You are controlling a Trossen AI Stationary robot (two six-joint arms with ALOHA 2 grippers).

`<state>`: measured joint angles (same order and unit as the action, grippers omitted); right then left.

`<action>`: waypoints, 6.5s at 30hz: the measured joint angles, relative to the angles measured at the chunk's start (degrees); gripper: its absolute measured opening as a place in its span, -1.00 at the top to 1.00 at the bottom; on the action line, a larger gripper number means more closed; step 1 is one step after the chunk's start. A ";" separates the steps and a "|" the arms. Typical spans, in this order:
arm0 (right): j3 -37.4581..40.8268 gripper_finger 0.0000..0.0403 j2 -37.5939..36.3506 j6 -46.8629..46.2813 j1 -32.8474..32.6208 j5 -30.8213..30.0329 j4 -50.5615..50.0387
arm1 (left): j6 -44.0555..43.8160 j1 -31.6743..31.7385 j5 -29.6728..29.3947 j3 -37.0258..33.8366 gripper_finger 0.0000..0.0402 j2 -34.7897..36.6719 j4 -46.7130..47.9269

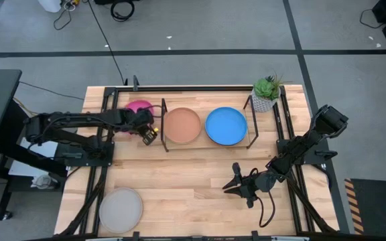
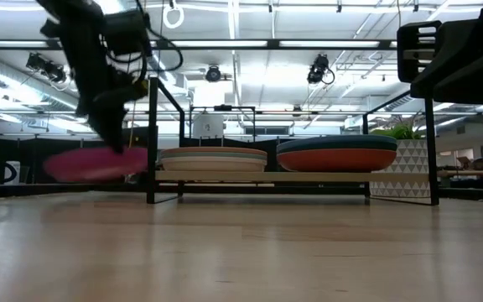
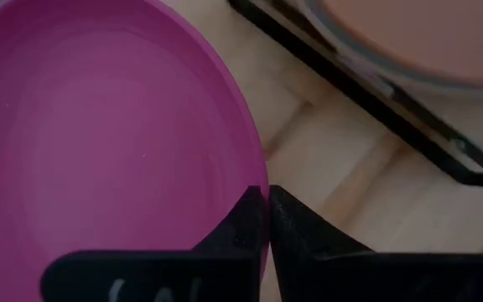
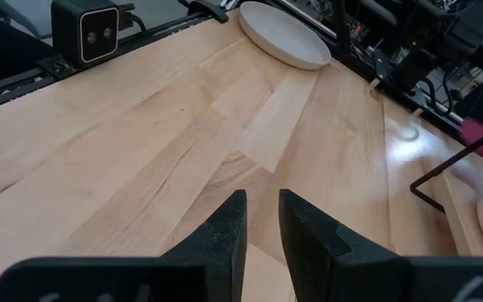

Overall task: Place and stack plates onto a shelf
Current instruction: Stack the pink plate on top of the blue plate on the shelf, then stack the gray plate on top of the brown plate on the shelf

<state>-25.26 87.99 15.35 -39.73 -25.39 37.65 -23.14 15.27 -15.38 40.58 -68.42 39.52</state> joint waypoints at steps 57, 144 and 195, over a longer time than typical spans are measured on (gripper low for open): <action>0.02 0.61 -0.02 -0.15 -0.03 -0.48 0.06 | 30.03 -14.45 5.58 19.08 0.92 -14.07 -38.66; 0.00 0.61 0.02 5.39 -4.34 -6.84 -0.14 | 2.93 -32.20 19.68 53.72 0.29 -39.59 11.90; 0.02 0.61 0.02 18.87 33.76 18.30 24.90 | -81.26 -64.67 12.99 52.22 0.29 -48.09 33.50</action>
<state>-25.23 88.01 34.23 -5.98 -7.09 62.54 -104.40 -49.41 -2.39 92.80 -116.51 73.02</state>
